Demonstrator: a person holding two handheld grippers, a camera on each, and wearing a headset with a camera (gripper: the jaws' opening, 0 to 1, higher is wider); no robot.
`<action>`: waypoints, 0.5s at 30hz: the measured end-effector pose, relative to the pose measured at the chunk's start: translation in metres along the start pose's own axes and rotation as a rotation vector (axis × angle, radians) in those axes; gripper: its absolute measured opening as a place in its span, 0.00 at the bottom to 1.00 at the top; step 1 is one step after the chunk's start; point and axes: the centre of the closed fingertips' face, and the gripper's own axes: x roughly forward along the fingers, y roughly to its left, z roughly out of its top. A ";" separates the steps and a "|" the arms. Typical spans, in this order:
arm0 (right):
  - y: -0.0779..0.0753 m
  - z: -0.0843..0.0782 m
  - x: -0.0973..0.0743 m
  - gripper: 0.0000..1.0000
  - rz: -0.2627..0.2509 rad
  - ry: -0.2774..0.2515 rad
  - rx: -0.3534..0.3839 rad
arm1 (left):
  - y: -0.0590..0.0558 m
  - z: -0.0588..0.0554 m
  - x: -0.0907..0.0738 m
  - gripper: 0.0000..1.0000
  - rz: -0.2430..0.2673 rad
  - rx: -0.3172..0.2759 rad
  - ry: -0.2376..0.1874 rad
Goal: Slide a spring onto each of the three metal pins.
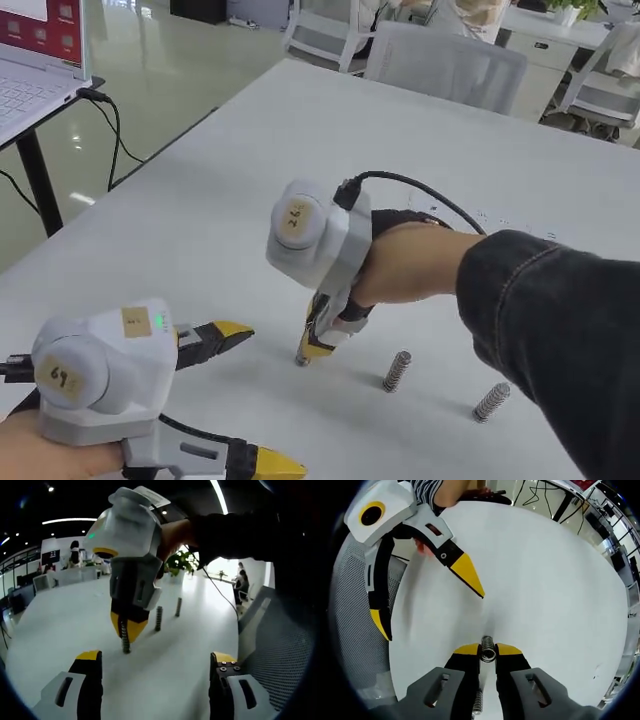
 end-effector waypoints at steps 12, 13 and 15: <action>0.003 -0.001 0.008 0.09 0.009 0.007 0.011 | -0.001 0.000 -0.001 0.85 0.002 0.000 0.002; 0.004 -0.001 0.008 0.09 0.010 0.006 0.012 | -0.001 0.000 -0.001 0.85 0.002 0.000 0.002; 0.004 0.000 0.008 0.09 0.010 0.000 0.011 | -0.001 0.000 -0.001 0.85 0.003 -0.001 0.002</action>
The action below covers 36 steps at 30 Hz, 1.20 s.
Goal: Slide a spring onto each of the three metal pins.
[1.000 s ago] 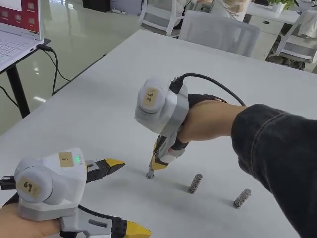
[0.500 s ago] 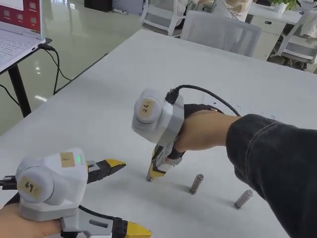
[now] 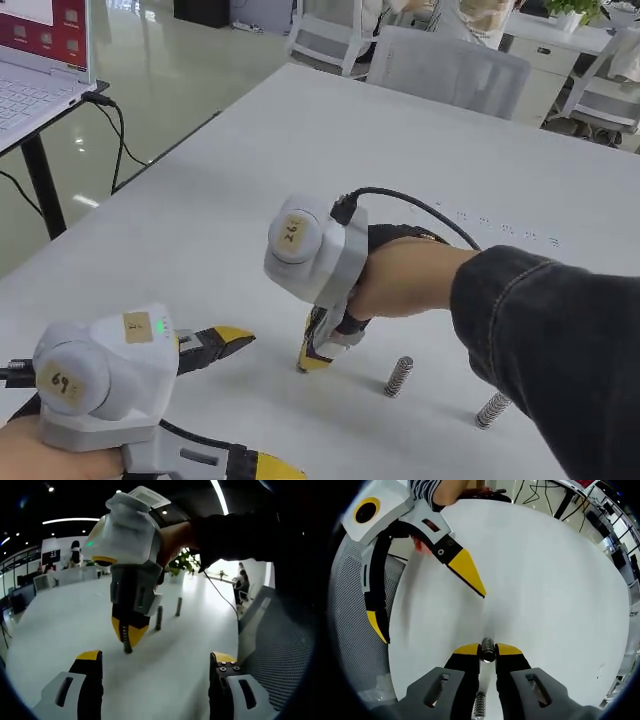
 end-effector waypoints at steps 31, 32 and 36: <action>0.000 -0.013 -0.009 0.36 -0.013 -0.049 0.040 | -0.001 0.001 0.001 0.85 -0.004 0.007 0.005; -0.001 -0.014 -0.010 0.37 -0.016 -0.053 0.045 | -0.002 0.002 0.002 0.85 -0.004 0.008 0.004; 0.000 -0.017 -0.012 0.41 -0.018 -0.071 0.066 | -0.002 0.002 0.002 0.85 -0.003 0.009 0.004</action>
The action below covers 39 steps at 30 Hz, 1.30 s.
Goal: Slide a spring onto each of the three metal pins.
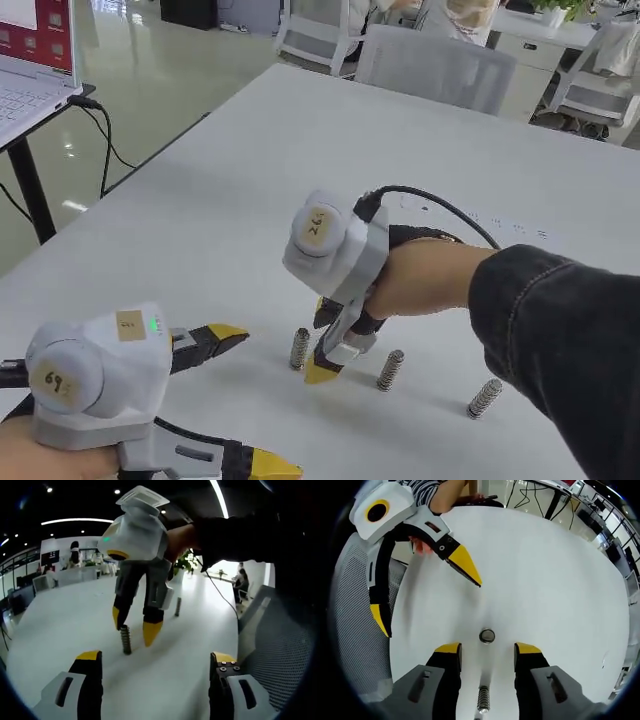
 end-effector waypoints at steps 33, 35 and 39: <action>-0.012 -0.028 -0.025 0.83 -0.127 -0.159 0.136 | -0.003 0.008 0.003 0.85 -0.009 0.018 -0.001; -0.012 -0.030 -0.027 0.84 -0.134 -0.168 0.144 | -0.003 0.008 0.003 0.85 -0.010 0.017 0.000; -0.013 -0.034 -0.030 0.87 -0.149 -0.184 0.164 | -0.003 0.008 0.004 0.85 -0.013 0.018 0.000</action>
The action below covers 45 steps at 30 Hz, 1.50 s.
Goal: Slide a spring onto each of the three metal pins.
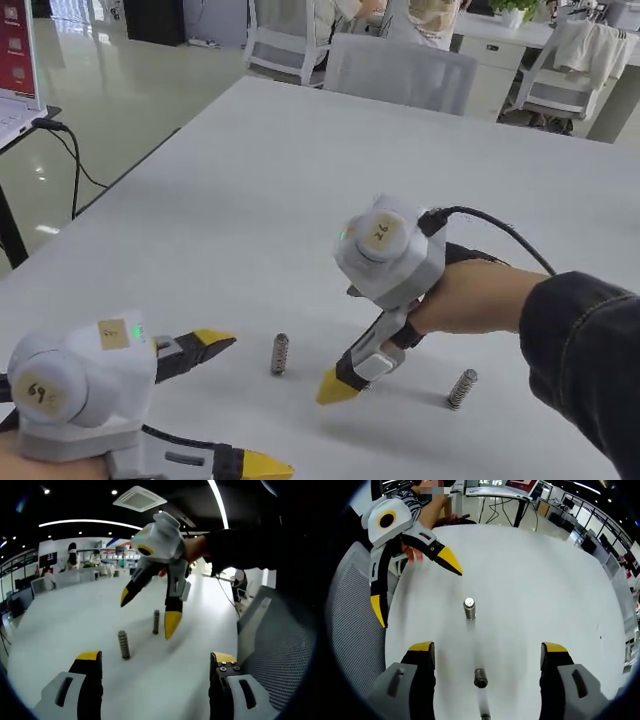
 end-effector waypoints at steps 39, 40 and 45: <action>-0.010 -0.055 -0.051 0.92 -0.194 -0.181 0.241 | -0.002 0.002 0.006 0.85 -0.020 0.010 0.001; -0.010 -0.057 -0.052 0.92 -0.198 -0.187 0.248 | -0.002 0.002 0.006 0.85 -0.020 0.010 0.001; -0.010 -0.065 -0.059 0.92 -0.218 -0.202 0.272 | -0.001 0.002 0.006 0.85 -0.019 0.009 0.000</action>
